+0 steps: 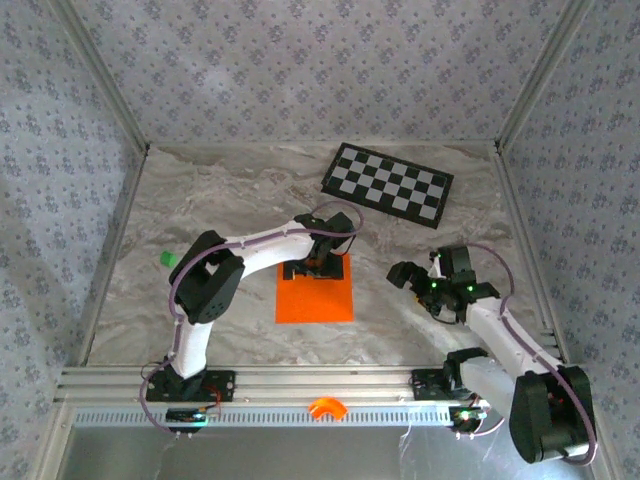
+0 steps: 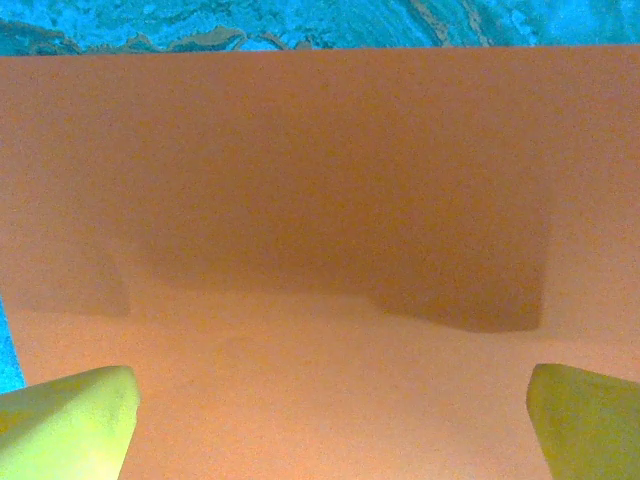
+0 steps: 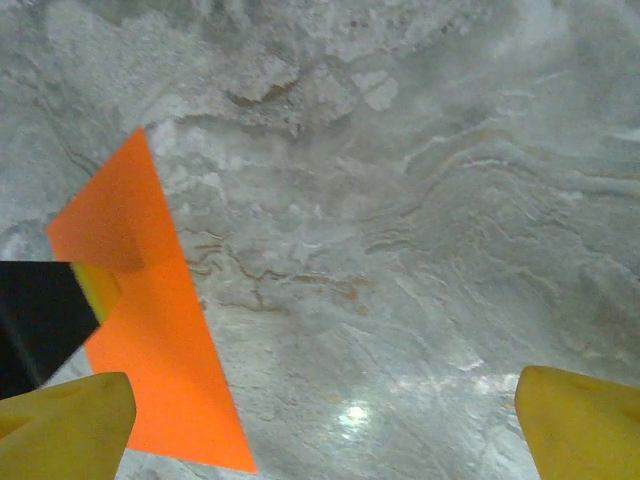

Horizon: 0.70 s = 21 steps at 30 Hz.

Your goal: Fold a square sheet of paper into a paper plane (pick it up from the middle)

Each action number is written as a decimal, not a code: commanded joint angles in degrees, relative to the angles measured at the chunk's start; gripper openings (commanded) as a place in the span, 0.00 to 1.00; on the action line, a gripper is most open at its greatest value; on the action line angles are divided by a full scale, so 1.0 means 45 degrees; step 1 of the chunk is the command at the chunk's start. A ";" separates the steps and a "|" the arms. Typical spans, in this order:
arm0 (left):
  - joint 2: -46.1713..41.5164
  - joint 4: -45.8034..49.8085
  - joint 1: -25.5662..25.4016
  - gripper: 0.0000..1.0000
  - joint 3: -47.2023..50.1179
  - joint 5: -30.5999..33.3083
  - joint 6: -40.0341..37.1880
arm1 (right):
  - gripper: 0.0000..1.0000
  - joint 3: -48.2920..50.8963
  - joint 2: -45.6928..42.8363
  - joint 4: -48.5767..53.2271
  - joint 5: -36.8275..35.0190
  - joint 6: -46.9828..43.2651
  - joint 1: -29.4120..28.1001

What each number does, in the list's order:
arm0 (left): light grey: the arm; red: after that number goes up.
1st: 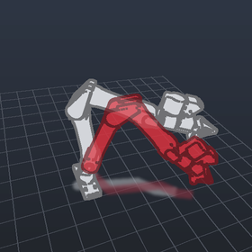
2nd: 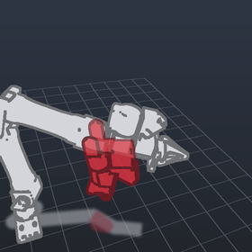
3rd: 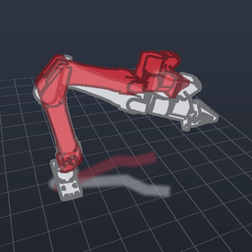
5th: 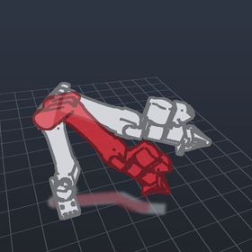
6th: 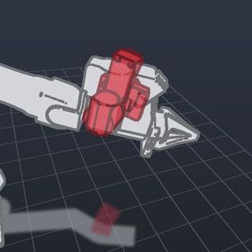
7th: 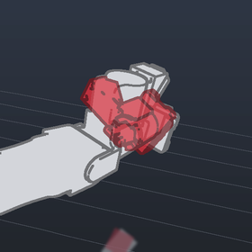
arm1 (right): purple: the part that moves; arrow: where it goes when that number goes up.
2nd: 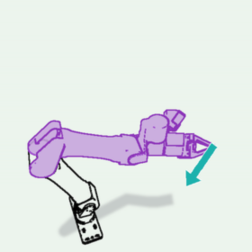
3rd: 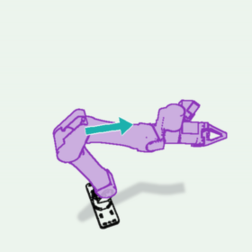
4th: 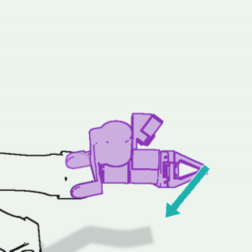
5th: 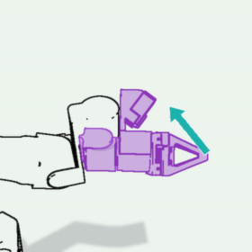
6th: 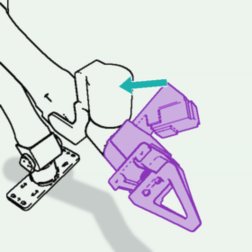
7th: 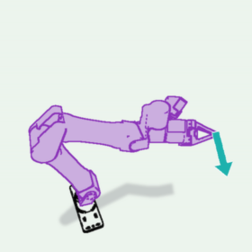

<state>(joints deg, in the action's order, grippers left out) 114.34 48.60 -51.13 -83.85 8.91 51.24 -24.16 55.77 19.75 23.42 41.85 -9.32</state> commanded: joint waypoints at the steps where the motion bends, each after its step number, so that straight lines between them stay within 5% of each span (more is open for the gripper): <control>1: 0.0103 -0.0409 0.0011 1.00 0.0539 0.0295 0.0663 | 1.00 -0.0578 0.0430 0.0838 -0.0135 -0.0690 0.0114; 21: -0.0042 -0.1850 -0.0023 1.00 0.1168 -0.0031 0.0554 | 1.00 -0.1693 0.0476 0.2888 -0.0813 -0.0218 0.0136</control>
<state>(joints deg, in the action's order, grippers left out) 114.43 40.97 -51.13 -79.44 9.04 54.11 -29.91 59.07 29.95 20.73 39.64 -8.97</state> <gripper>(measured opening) 0.997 0.999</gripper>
